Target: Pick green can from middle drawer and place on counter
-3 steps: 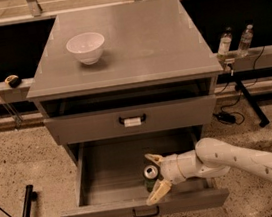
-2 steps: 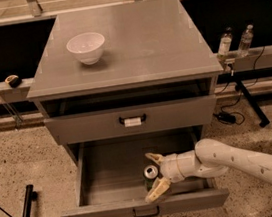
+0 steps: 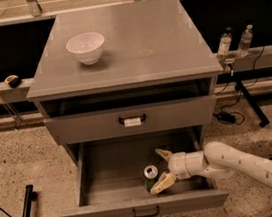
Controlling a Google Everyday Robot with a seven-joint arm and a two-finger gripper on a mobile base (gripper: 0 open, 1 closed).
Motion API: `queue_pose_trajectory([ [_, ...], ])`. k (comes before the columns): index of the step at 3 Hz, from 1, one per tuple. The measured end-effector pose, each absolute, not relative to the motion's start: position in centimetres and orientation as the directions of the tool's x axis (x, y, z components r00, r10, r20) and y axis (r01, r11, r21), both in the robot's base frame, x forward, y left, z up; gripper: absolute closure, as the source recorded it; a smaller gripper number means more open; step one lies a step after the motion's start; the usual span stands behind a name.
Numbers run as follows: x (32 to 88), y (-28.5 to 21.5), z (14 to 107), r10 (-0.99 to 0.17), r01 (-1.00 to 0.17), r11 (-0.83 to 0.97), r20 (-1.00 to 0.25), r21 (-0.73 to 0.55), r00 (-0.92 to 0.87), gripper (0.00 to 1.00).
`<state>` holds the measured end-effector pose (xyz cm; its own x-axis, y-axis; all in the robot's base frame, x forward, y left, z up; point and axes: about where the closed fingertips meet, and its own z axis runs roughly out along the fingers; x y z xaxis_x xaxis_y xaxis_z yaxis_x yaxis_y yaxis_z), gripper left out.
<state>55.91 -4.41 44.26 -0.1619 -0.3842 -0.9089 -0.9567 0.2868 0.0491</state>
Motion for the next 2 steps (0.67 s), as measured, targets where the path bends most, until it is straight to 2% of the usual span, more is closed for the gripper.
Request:
queue_pose_trajectory([
  [1,56.5,-3.8,42.6,-0.377,-0.954,0.29,-0.907,0.075,-0.186,0.19],
  [2,56.8,-2.0,42.2,-0.333,-0.96,0.269,-0.927,0.081,-0.172,0.5],
])
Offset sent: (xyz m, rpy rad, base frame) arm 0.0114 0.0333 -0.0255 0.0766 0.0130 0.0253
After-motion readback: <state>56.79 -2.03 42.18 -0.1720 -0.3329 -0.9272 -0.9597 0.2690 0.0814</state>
